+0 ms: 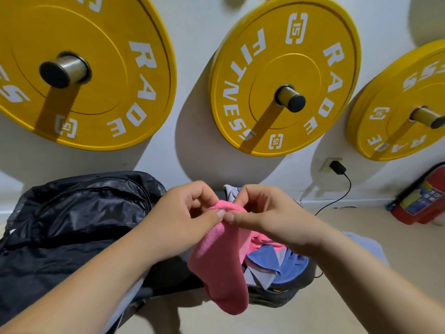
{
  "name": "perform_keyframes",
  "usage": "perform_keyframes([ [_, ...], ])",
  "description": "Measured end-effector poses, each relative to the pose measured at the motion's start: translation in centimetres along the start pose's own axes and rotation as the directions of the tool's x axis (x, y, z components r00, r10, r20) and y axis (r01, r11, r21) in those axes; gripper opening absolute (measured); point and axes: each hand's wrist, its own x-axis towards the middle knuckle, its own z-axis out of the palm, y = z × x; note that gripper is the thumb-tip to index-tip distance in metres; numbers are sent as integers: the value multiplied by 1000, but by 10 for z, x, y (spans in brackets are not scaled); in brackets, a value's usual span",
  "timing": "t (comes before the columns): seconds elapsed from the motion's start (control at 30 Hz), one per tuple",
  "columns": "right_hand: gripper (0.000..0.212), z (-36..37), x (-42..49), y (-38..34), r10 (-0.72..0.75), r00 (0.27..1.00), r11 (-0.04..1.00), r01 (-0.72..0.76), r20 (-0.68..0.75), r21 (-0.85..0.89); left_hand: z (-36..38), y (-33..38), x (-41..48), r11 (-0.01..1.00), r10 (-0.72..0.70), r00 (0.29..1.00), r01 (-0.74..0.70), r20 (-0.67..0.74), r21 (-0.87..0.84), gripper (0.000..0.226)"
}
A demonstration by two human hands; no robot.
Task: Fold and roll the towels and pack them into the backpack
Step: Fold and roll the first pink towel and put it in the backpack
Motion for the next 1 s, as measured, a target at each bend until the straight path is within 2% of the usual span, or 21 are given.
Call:
perform_keyframes([
  [0.13, 22, 1, 7, 24, -6, 1000, 999, 7, -19, 47, -6, -23, 7, 993, -77, 985, 62, 152, 102, 24],
  [0.2, 23, -4, 16, 40, 28, 997, 993, -19, -71, 117, -7, -37, 11, 980, -138, 967, 102, 212, 171, 30],
  [0.27, 23, -11, 22, 54, 92, 984, 979, -61, -151, 195, -10, -47, 15, 969, -209, 940, 163, 271, 184, 24],
  [0.4, 24, -31, 31, 87, 225, 892, 974, -194, -392, 118, -20, -60, 21, 936, -318, 856, 213, 409, 280, 13],
  [0.47, 20, -41, 33, 104, 275, 831, 958, -278, -483, 68, -20, -63, 24, 934, -336, 842, 240, 423, 264, 12],
  [0.5, 14, -43, 33, 110, 290, 823, 951, -305, -488, 49, -17, -63, 25, 936, -337, 846, 255, 413, 242, 14],
  [0.53, 13, -44, 32, 114, 304, 829, 944, -327, -470, 33, -14, -64, 26, 938, -338, 855, 274, 392, 213, 17],
  [0.63, 32, -40, 28, 113, 328, 886, 934, -356, -329, -27, -1, -67, 29, 953, -291, 916, 252, 275, 169, 30],
  [0.73, 28, -28, 29, 102, 314, 930, 949, -304, -191, 79, 11, -70, 34, 977, -173, 973, 149, 155, 151, 31],
  [0.8, 29, -16, 31, 94, 277, 955, 956, -262, -107, 134, 20, -68, 35, 989, -123, 984, 111, 131, 98, 28],
  [0.87, 27, -6, 33, 89, 190, 981, 979, -187, -40, 78, 28, -65, 33, 996, -83, 990, 78, 117, 46, 22],
  [1.0, 25, 1, 36, 86, 139, 990, 987, -142, 37, 79, 28, -63, 34, 995, -42, 999, 40, 29, 89, 19],
])
